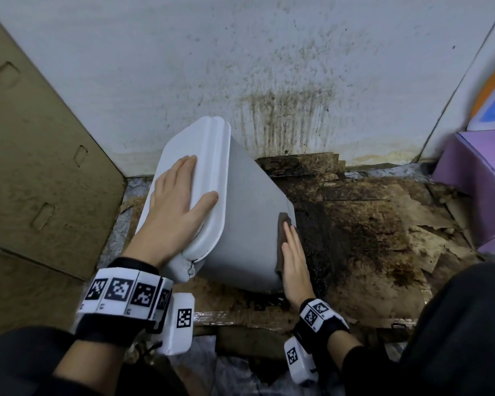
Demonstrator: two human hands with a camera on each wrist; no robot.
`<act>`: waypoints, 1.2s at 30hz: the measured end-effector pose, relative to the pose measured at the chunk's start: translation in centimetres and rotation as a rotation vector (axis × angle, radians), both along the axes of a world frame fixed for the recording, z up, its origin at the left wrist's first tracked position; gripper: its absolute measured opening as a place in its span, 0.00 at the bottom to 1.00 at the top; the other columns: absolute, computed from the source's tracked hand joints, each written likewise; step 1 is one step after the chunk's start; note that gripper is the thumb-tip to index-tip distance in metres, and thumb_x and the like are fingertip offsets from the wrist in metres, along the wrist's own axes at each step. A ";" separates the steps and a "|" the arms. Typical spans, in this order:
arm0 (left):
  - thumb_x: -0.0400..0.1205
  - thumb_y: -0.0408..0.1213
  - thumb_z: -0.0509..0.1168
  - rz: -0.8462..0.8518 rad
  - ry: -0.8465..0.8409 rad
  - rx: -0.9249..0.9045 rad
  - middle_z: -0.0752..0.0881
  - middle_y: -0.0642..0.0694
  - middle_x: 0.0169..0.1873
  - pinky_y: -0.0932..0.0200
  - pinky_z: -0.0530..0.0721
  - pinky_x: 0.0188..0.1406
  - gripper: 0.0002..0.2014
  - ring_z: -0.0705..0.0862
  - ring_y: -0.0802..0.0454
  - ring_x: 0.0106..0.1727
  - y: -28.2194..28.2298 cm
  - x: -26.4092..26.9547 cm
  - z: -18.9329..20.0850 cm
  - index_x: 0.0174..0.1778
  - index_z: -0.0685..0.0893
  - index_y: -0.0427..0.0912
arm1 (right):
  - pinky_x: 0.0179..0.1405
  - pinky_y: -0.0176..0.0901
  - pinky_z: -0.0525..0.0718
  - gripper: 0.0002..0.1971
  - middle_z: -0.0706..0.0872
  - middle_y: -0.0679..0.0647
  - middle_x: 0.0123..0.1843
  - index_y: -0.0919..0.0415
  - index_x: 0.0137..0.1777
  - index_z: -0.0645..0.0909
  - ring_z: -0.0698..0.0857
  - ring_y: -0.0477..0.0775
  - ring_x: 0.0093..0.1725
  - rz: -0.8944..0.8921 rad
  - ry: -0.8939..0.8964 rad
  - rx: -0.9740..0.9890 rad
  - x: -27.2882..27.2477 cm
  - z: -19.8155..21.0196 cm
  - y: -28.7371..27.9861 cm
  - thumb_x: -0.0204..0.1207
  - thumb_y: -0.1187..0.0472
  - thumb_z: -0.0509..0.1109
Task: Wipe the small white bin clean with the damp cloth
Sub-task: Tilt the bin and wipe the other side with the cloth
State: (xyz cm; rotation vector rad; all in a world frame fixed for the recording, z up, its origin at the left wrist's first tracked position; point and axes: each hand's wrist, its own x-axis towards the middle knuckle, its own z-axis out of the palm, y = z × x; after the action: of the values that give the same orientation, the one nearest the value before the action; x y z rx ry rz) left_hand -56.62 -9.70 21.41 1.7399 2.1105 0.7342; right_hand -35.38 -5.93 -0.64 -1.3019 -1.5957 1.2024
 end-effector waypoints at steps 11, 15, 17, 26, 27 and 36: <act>0.80 0.62 0.51 0.002 0.033 -0.005 0.55 0.53 0.89 0.52 0.50 0.83 0.42 0.51 0.56 0.86 0.2 0.2 0.2 0.90 0.53 0.50 | 0.93 0.54 0.51 0.25 0.58 0.42 0.93 0.29 0.83 0.56 0.54 0.38 0.91 -0.029 0.121 0.021 -3.9 5.8 -1.5 0.87 0.46 0.45; 0.75 0.67 0.47 -0.011 0.040 0.009 0.55 0.50 0.89 0.50 0.50 0.84 0.46 0.51 0.53 0.87 0.5 0.3 -0.1 0.90 0.53 0.48 | 0.92 0.49 0.49 0.28 0.57 0.38 0.93 0.37 0.90 0.57 0.50 0.37 0.91 0.062 0.180 0.179 -6.3 11.2 -3.7 0.89 0.45 0.42; 0.75 0.67 0.47 -0.012 0.042 0.014 0.56 0.50 0.89 0.48 0.51 0.85 0.46 0.51 0.52 0.87 0.5 0.3 -0.1 0.90 0.53 0.47 | 0.91 0.50 0.48 0.28 0.56 0.39 0.93 0.42 0.91 0.57 0.50 0.39 0.92 0.090 0.162 0.244 -6.6 12.1 -4.5 0.91 0.47 0.43; 0.80 0.61 0.53 -0.004 0.011 0.024 0.56 0.52 0.88 0.48 0.51 0.85 0.41 0.51 0.56 0.87 0.2 0.3 -0.1 0.90 0.54 0.49 | 0.91 0.57 0.59 0.28 0.63 0.39 0.91 0.48 0.90 0.63 0.58 0.44 0.91 -0.026 0.066 0.278 -3.3 4.4 -3.1 0.91 0.47 0.48; 0.81 0.60 0.54 -0.001 0.004 0.025 0.56 0.53 0.88 0.49 0.51 0.85 0.41 0.51 0.56 0.86 0.1 0.3 -0.1 0.90 0.54 0.50 | 0.91 0.59 0.60 0.28 0.63 0.39 0.91 0.46 0.89 0.64 0.58 0.42 0.91 -0.070 0.059 0.229 -2.8 3.2 -3.1 0.91 0.45 0.48; 0.80 0.62 0.52 -0.003 0.023 0.024 0.56 0.52 0.88 0.47 0.52 0.86 0.42 0.51 0.55 0.87 0.1 0.7 0.1 0.90 0.54 0.49 | 0.89 0.47 0.62 0.21 0.73 0.42 0.85 0.45 0.83 0.73 0.67 0.43 0.87 -0.238 0.176 -0.040 -1.5 2.1 -2.5 0.92 0.54 0.55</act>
State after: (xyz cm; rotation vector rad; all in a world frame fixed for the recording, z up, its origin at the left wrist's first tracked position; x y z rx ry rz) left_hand -55.95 -9.56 21.56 1.7714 2.1217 0.7449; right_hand -36.88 -8.42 1.49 -1.3301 -1.2597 1.1701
